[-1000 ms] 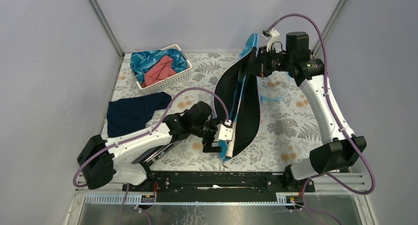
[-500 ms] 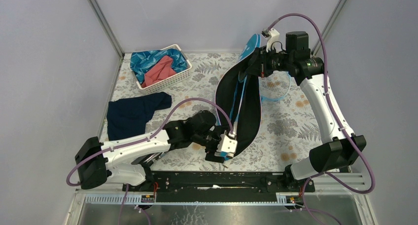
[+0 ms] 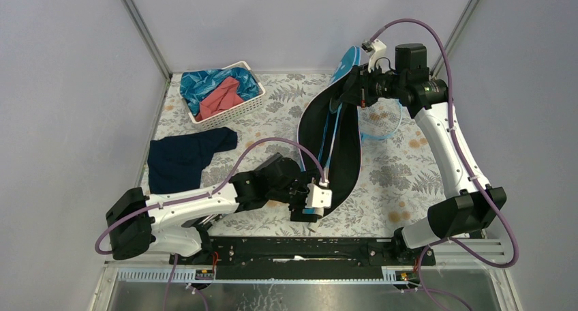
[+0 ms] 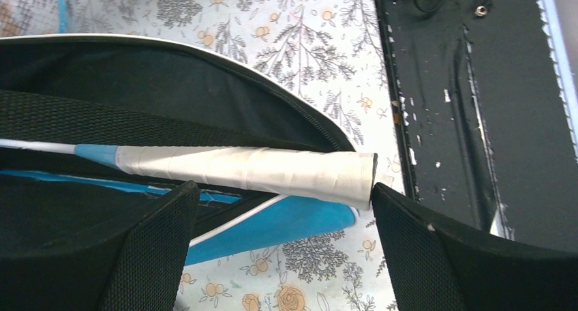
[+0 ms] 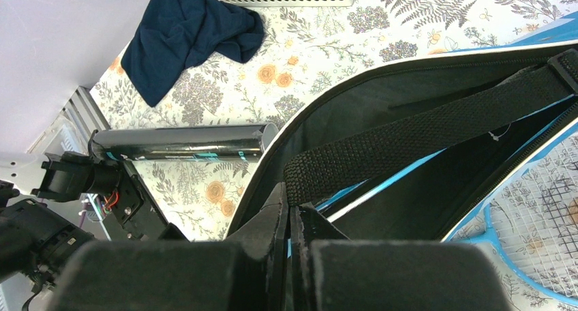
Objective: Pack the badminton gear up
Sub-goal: Adjust the racket in the racket bag, then pick up the racket from the racket bag.
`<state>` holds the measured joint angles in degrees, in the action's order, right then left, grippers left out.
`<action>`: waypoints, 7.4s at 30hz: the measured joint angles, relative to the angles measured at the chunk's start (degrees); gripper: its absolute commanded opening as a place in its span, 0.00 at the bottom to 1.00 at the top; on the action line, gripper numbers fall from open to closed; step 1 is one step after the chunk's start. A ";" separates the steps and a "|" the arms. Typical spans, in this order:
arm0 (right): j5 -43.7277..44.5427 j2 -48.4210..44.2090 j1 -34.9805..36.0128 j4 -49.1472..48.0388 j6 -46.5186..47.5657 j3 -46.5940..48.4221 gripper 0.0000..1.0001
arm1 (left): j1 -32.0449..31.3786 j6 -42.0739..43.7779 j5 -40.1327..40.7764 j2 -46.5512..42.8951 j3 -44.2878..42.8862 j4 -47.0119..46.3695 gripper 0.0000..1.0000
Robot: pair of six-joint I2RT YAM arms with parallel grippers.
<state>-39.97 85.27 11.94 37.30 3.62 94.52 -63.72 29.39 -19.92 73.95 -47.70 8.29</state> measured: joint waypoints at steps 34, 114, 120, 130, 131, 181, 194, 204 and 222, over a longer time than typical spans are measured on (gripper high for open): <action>-1.25 -2.62 -0.57 11.34 15.15 -0.83 0.00 | 6.03 -6.34 9.44 -4.15 9.94 -15.17 0.93; -23.71 14.78 -7.61 29.99 12.20 24.20 0.00 | 17.86 -1.79 1.38 3.30 -5.27 -9.14 0.99; -23.67 10.69 -7.61 22.64 9.42 15.98 0.00 | 18.84 -3.21 -4.22 3.45 -8.90 -2.27 0.99; -22.64 6.10 -7.61 14.64 8.94 4.61 0.00 | 21.64 1.25 -5.14 3.85 -10.56 6.58 0.99; -22.64 6.10 -7.61 14.64 9.33 4.59 0.00 | 21.79 1.25 -4.63 4.33 -10.62 6.91 0.98; -13.70 -5.62 -9.62 6.84 14.80 -9.73 0.00 | 21.94 -13.92 0.07 30.73 -18.80 1.60 0.88; -13.00 -6.38 -10.21 7.52 16.61 -13.18 0.00 | 18.78 -18.27 4.55 38.25 -21.33 -2.51 0.26; -10.58 -6.71 -10.86 8.68 17.99 -13.18 0.00 | 19.76 -16.90 1.53 33.53 -24.57 4.50 0.00; -5.05 -6.01 -16.61 11.56 19.45 -9.07 0.00 | 27.93 -6.97 4.94 19.61 -27.78 23.61 0.00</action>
<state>-45.01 79.26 -4.67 48.86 23.07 85.45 -35.79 22.41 -14.98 93.56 -75.48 31.90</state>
